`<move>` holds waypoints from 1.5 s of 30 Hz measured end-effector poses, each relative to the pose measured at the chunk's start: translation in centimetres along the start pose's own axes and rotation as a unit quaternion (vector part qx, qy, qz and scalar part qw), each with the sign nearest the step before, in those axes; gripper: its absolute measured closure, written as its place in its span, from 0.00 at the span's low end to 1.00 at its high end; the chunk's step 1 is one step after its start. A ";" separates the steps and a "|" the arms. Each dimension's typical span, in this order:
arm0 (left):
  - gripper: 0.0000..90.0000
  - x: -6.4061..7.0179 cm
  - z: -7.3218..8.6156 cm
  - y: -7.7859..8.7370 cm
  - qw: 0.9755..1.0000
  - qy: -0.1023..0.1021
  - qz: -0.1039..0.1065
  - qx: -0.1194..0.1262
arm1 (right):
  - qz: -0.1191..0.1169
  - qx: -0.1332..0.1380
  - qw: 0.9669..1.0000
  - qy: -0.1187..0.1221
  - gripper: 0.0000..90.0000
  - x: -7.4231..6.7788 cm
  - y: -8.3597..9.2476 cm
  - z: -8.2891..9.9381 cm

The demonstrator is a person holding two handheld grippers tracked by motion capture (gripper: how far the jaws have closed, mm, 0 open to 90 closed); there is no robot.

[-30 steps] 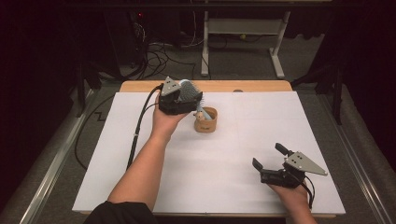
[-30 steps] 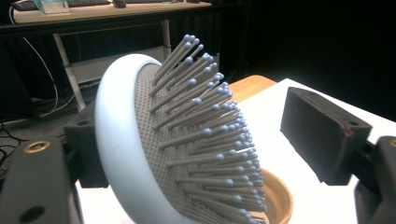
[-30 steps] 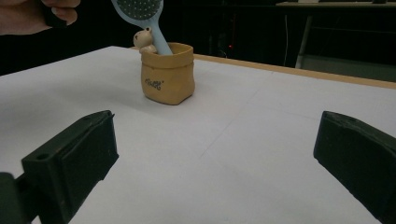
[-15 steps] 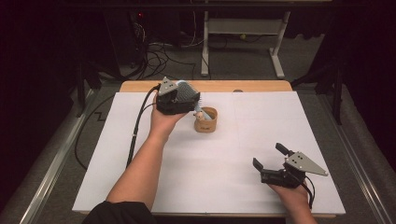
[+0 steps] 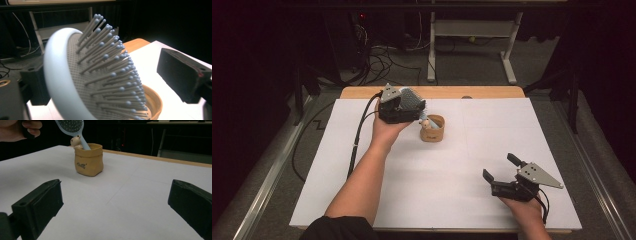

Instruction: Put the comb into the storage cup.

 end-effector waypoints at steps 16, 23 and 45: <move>0.06 -0.8 0.3 0.9 1.000 0.005 -0.006 -0.002 | 0.002 -0.001 1.000 -0.001 0.00 0.0 0.0 0.1; 0.05 -1.4 1.0 1.5 1.000 0.007 -0.003 -0.003 | 0.002 -0.003 1.000 0.000 0.00 0.0 -0.1 0.1; 0.05 -1.8 4.6 2.2 1.000 0.018 0.012 -0.009 | 0.003 -0.005 1.000 0.002 0.00 0.0 -0.1 0.1</move>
Point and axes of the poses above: each handheld gripper's, and its own axes: y roughly backward along the jaws, z roughly out of its underside, x roughly to its right, the point moved 1 cm from there along -y, roughly forward along the jaws, and after that the axes turned 3 degrees about y, right-handed, at the moved point
